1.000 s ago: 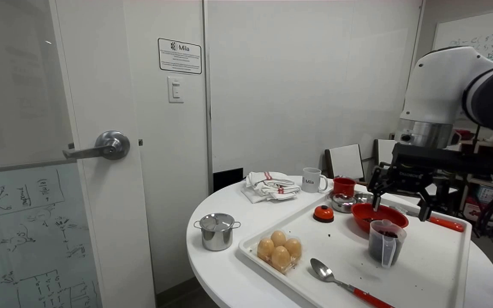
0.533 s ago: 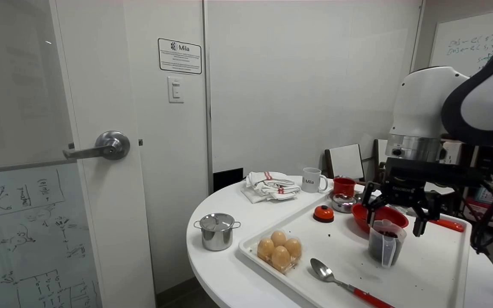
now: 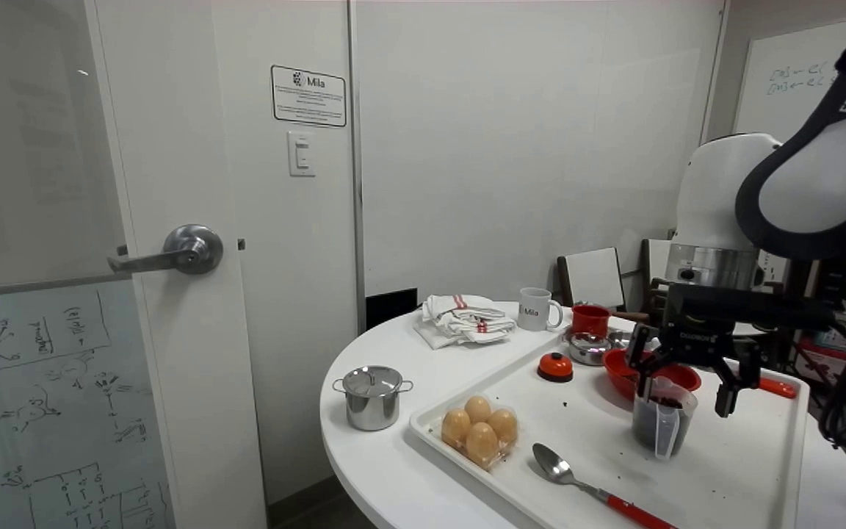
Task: Pour the contents in the clear jug into the red bowl three times
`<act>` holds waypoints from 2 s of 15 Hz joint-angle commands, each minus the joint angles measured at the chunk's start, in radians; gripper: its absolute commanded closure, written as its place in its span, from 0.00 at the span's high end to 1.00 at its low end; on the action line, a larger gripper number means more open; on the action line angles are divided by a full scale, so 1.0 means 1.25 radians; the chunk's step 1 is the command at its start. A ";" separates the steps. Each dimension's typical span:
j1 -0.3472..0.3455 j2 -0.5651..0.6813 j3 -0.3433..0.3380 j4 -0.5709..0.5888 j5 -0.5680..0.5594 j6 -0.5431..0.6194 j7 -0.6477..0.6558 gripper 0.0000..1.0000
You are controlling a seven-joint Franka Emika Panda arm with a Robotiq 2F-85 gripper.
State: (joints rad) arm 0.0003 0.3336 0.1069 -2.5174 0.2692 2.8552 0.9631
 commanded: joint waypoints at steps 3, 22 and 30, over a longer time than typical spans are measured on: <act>0.026 0.026 -0.033 0.017 0.026 -0.003 -0.029 0.67; 0.042 0.016 -0.042 0.012 0.026 0.004 -0.076 0.75; 0.101 0.033 -0.087 0.034 -0.008 0.014 -0.044 1.00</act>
State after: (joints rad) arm 0.0854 0.3644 0.0354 -2.4901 0.2743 2.8570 0.8985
